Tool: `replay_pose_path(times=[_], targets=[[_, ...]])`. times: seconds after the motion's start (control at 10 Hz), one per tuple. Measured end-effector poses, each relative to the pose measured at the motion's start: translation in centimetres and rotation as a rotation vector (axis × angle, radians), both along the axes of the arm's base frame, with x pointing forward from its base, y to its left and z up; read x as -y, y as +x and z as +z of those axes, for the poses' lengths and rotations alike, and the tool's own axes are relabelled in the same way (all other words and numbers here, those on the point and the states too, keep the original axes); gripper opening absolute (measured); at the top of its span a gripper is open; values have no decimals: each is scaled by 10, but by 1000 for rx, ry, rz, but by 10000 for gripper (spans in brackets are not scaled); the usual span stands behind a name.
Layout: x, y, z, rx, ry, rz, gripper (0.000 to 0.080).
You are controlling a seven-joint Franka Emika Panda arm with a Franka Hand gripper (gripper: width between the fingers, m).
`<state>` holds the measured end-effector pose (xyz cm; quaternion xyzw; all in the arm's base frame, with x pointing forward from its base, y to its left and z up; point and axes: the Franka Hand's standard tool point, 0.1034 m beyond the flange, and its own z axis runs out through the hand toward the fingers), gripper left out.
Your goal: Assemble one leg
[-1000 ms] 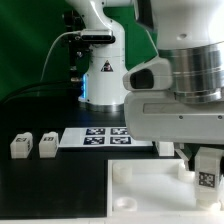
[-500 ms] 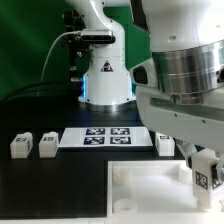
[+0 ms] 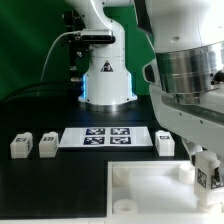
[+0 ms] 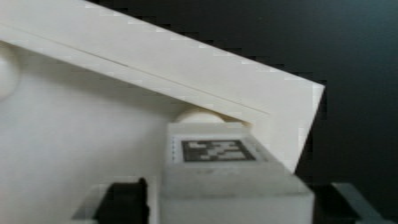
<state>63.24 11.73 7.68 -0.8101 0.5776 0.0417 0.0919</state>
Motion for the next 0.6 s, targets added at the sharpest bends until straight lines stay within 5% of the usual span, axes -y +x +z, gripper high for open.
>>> replay_pose_path(times=[0.1, 0.2, 0.3, 0.6], targets=[[0, -1, 0, 28, -7, 140, 522], [-4, -1, 2, 59, -28, 342, 622], [-11, -1, 9, 80, -84, 602, 641], [-11, 0, 7, 140, -102, 937, 648]])
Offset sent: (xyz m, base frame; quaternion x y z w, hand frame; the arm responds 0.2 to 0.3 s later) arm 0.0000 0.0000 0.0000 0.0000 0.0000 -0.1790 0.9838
